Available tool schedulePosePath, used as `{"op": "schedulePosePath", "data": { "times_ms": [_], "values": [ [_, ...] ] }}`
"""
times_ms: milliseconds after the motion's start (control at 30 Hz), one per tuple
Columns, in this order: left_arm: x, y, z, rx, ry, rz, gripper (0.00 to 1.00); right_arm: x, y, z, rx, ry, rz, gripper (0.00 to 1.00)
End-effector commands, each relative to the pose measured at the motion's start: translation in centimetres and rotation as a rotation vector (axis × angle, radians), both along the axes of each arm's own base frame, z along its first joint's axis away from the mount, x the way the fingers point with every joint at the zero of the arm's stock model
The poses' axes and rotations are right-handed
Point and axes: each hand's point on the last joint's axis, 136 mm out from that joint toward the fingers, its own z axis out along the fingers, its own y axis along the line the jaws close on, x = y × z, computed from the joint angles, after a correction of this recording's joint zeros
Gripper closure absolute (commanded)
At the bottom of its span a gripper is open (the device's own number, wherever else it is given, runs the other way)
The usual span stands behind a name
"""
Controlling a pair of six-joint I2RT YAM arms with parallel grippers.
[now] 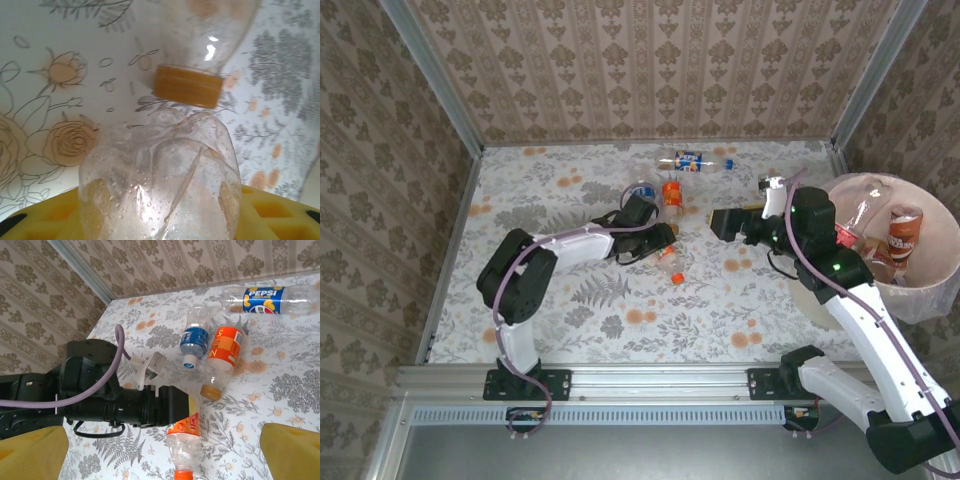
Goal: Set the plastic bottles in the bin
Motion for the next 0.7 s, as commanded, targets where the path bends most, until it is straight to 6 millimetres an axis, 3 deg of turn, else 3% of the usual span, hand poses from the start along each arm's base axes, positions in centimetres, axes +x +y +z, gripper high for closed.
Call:
{"op": "schedulePosePath", "data": {
  "times_ms": [0,200,433,667],
  "values": [
    [1.1,-0.9,4.5,-0.146,-0.132,-0.053,0.47,0.5,0.3,0.7,0.026,-0.033,-0.004,0.0],
    [2.5,0.1,9.3,-0.285,-0.284,-0.092,0.47,0.6,1.0,0.6,0.055,-0.025,0.018,0.0],
    [2.3,0.7,16.4,-0.375,-0.471,-0.223,0.47,1.6,3.0,-0.3,0.056,0.0,0.068,0.0],
    [1.8,0.9,22.5,-0.517,-0.598,-0.28,0.47,0.7,8.1,-1.4,0.097,0.009,0.258,0.0]
  ]
}}
